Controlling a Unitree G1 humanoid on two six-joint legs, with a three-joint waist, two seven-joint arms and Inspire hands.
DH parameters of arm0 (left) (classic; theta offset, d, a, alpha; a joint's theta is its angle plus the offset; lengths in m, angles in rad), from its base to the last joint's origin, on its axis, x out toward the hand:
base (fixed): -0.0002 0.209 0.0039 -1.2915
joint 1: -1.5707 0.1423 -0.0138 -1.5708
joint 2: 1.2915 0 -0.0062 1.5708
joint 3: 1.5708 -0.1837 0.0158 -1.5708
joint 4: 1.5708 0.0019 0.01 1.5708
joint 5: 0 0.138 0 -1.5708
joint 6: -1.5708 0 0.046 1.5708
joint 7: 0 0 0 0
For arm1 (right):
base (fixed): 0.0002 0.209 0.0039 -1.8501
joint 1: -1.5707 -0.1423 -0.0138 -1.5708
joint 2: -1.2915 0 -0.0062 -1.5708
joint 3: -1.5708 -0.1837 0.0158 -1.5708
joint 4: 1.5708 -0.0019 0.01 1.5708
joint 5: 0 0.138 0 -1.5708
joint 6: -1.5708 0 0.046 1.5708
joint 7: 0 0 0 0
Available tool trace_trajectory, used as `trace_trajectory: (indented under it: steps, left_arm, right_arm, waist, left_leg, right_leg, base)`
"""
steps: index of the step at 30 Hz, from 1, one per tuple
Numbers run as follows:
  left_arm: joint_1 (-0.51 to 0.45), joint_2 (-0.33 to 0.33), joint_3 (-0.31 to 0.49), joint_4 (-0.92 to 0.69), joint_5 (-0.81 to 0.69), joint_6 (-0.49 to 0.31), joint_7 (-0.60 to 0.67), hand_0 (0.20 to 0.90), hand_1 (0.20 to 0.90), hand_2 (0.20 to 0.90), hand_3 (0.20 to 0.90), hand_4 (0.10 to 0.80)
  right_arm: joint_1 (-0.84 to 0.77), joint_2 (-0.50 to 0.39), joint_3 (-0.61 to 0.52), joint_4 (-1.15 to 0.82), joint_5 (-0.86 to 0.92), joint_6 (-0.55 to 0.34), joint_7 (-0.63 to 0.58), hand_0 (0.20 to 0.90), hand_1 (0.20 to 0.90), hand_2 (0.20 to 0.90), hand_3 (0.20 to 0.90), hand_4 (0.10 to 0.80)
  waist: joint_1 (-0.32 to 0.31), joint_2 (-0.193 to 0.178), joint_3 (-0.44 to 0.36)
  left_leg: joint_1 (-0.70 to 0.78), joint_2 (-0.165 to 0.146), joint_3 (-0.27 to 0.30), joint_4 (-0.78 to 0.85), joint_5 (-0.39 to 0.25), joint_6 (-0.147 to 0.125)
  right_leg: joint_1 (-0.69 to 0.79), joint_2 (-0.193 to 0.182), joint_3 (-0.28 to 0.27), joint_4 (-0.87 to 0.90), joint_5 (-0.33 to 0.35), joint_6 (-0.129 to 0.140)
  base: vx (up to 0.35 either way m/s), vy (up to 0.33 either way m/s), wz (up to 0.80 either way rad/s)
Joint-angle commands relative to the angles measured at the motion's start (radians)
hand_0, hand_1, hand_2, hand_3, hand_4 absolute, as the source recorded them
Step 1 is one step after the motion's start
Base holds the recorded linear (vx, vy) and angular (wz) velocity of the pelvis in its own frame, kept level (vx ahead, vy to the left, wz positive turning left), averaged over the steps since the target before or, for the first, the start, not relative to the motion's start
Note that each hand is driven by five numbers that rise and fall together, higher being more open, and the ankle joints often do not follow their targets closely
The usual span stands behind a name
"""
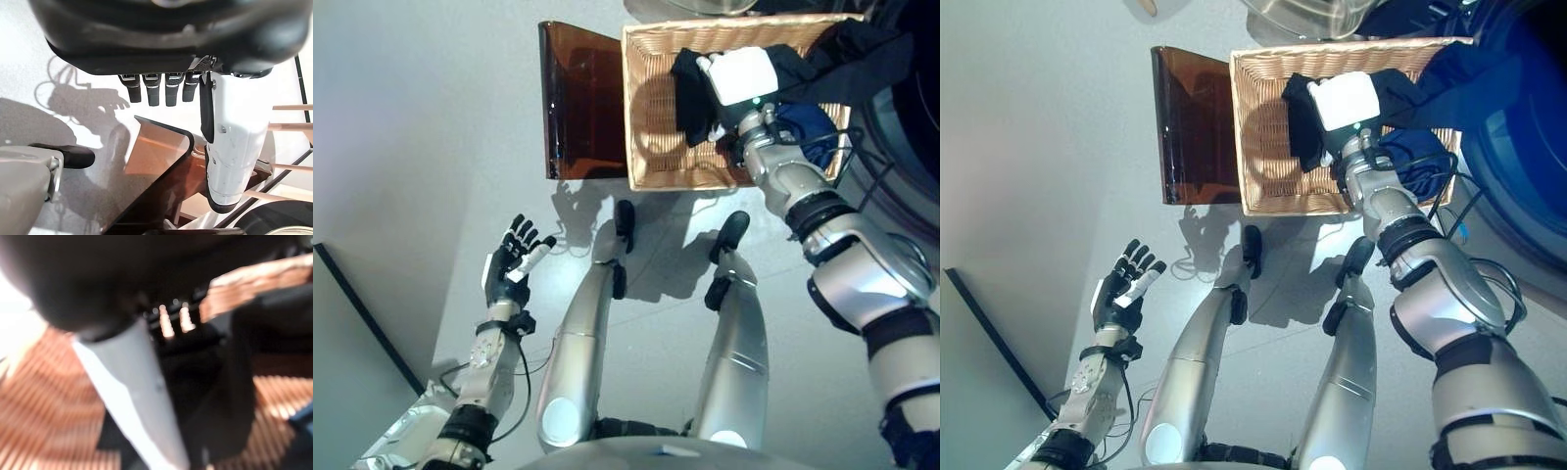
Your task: Pick up the clothes and place them into the washing machine
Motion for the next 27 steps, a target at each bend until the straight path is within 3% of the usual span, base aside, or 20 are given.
trace_trajectory:
  steps: [1, 3, 4, 5, 6, 27]
  left_arm:
    - [0.112, 0.072, 0.054, -0.114, -0.026, -0.070, 0.005, 0.900, 0.900, 0.900, 0.900, 0.800]
    - [0.111, 0.073, 0.056, -0.121, -0.028, -0.070, 0.004, 0.900, 0.900, 0.900, 0.900, 0.800]
    - [0.110, 0.074, 0.056, -0.120, -0.028, -0.070, 0.005, 0.900, 0.900, 0.900, 0.900, 0.800]
    - [0.107, 0.073, 0.056, -0.118, -0.028, -0.069, 0.005, 0.900, 0.900, 0.900, 0.900, 0.800]
    - [0.106, 0.073, 0.056, -0.117, -0.028, -0.070, 0.005, 0.900, 0.900, 0.900, 0.900, 0.800]
    - [0.086, 0.070, 0.060, -0.089, -0.003, -0.068, 0.011, 0.900, 0.900, 0.900, 0.900, 0.800]
  right_arm:
    - [-0.126, -0.039, 0.036, -0.005, 0.024, -0.005, -0.043, 0.900, 0.900, 0.900, 0.900, 0.800]
    - [-0.134, -0.035, 0.042, 0.008, 0.029, -0.006, -0.044, 0.900, 0.900, 0.900, 0.900, 0.800]
    - [-0.139, -0.033, 0.042, 0.012, 0.031, -0.006, -0.043, 0.746, 0.746, 0.746, 0.746, 0.690]
    - [-0.147, -0.034, 0.041, 0.015, 0.036, -0.005, -0.043, 0.447, 0.447, 0.447, 0.447, 0.476]
    - [-0.149, -0.032, 0.039, 0.016, 0.037, -0.006, -0.044, 0.200, 0.200, 0.200, 0.200, 0.300]
    - [-0.086, -0.089, -0.006, -0.068, 0.047, -0.016, -0.085, 0.200, 0.200, 0.200, 0.200, 0.300]
  waist:
    - [0.033, 0.075, -0.021]
    - [0.036, 0.077, -0.021]
    - [0.036, 0.077, -0.021]
    - [0.035, 0.079, -0.021]
    - [0.034, 0.080, -0.021]
    - [0.013, 0.073, -0.021]
  left_leg:
    - [-0.049, -0.015, -0.006, -0.146, 0.105, -0.088]
    - [-0.053, -0.017, -0.007, -0.147, 0.106, -0.087]
    - [-0.055, -0.018, -0.009, -0.148, 0.107, -0.087]
    - [-0.057, -0.019, -0.010, -0.149, 0.108, -0.087]
    - [-0.059, -0.018, -0.010, -0.149, 0.109, -0.087]
    - [0.008, -0.023, -0.002, -0.155, 0.100, -0.081]
  right_leg:
    - [-0.063, 0.021, -0.005, 0.174, -0.109, 0.016]
    - [-0.069, 0.021, -0.002, 0.177, -0.111, 0.016]
    - [-0.071, 0.020, -0.002, 0.178, -0.111, 0.015]
    - [-0.073, 0.020, -0.001, 0.179, -0.111, 0.014]
    - [-0.076, 0.020, -0.001, 0.181, -0.112, 0.014]
    - [-0.018, 0.032, 0.017, 0.174, -0.124, 0.008]
  base:
    - [0.000, 0.000, 0.00]
    - [-0.003, 0.004, 0.02]
    - [-0.009, -0.010, 0.11]
    - [-0.009, -0.011, 0.11]
    - [-0.007, -0.004, 0.09]
    - [0.002, -0.001, 0.00]
